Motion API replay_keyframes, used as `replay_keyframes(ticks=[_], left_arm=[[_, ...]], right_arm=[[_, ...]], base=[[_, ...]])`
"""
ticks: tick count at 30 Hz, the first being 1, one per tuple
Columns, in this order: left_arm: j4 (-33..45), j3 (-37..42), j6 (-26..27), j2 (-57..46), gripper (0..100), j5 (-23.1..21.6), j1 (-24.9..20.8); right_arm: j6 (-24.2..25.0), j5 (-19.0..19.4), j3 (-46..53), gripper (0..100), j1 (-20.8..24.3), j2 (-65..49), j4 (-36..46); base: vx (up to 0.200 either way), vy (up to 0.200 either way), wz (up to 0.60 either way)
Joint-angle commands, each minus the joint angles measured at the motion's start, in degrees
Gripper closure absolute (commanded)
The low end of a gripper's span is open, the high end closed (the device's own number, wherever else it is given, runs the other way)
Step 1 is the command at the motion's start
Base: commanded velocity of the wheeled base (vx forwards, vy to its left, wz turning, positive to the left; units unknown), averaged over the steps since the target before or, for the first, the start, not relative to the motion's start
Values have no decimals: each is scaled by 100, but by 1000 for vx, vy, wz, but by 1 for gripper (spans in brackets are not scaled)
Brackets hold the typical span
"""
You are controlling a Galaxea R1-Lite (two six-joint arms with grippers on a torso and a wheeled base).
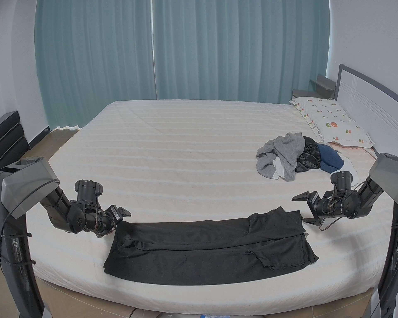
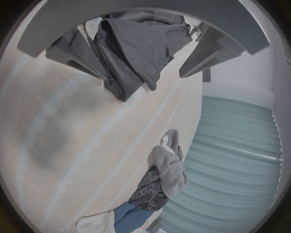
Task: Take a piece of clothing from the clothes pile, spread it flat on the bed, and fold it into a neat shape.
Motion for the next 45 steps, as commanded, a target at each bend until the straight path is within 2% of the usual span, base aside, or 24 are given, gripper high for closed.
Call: replay_keyframes(ticks=[1,7,12,17,28,36,37,41,42,45], left_arm=[[-1,-3,-18,139,100,23,10],[-9,-47,-405,130,100,190,63],[-36,-55,-431,139,100,216,142],[-431,-29,-598,165,100,216,221],[-458,-3,-572,200,100,207,212],[-458,-11,-572,200,100,199,212],[-458,-11,-581,200,100,199,212],[-449,-20,-590,200,100,199,212],[-449,-20,-590,200,0,199,212],[-449,-20,-590,200,0,190,212]], right_arm=[[14,-12,8,0,3,40,-5],[-13,-30,61,0,-41,40,-5],[-4,-47,79,0,-41,23,-5],[-13,-47,105,0,-23,14,-5],[-30,-65,-1,0,38,76,-23],[-22,-170,-45,0,117,287,-427],[-30,-232,-53,100,126,339,-454],[-39,-443,-132,100,232,489,-515],[-39,-478,-150,100,240,497,-533],[-39,-548,-150,100,240,497,-568]], base=[[0,0,0],[0,0,0],[0,0,0],[0,0,0],[0,0,0],[0,0,0],[0,0,0],[0,0,0],[0,0,0],[0,0,0]])
